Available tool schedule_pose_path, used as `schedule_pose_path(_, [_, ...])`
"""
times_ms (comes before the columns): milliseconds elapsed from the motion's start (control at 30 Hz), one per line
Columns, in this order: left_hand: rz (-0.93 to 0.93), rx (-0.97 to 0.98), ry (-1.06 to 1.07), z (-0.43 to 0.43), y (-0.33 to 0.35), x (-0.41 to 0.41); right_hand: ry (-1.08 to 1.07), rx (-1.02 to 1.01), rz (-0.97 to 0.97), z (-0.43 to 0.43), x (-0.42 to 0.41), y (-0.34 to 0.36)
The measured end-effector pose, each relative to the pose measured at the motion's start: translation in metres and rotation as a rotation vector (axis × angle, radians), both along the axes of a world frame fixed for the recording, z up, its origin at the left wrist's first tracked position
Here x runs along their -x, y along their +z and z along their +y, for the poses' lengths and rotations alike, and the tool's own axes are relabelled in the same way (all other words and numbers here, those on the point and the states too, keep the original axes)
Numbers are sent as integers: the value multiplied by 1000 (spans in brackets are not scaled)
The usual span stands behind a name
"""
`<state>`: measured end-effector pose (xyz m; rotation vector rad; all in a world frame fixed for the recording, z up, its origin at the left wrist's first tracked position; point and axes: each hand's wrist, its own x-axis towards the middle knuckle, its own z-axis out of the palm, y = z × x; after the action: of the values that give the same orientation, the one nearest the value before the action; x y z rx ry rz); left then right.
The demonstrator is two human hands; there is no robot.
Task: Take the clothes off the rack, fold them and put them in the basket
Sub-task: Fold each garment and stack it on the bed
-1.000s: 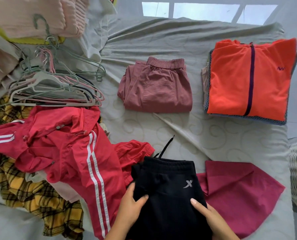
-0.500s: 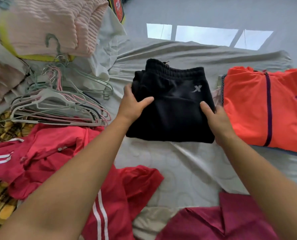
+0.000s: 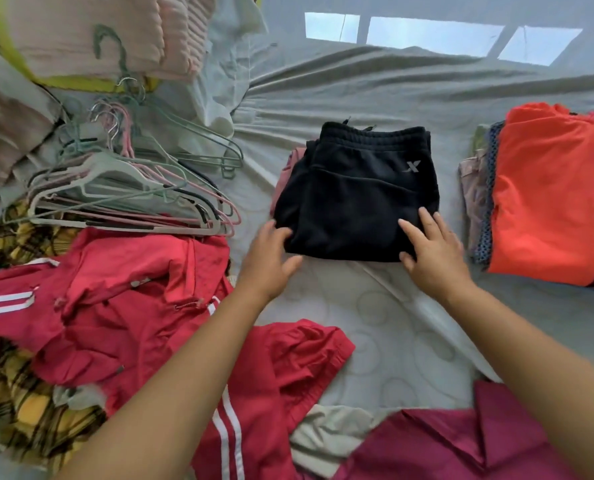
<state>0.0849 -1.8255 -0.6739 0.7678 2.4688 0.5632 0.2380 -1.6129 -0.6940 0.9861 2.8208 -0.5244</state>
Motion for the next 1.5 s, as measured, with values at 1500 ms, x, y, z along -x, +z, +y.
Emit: schedule_pose_path(1500, [119,-141,-28,-49,12,-190,-645,870,452,-114,-200,49])
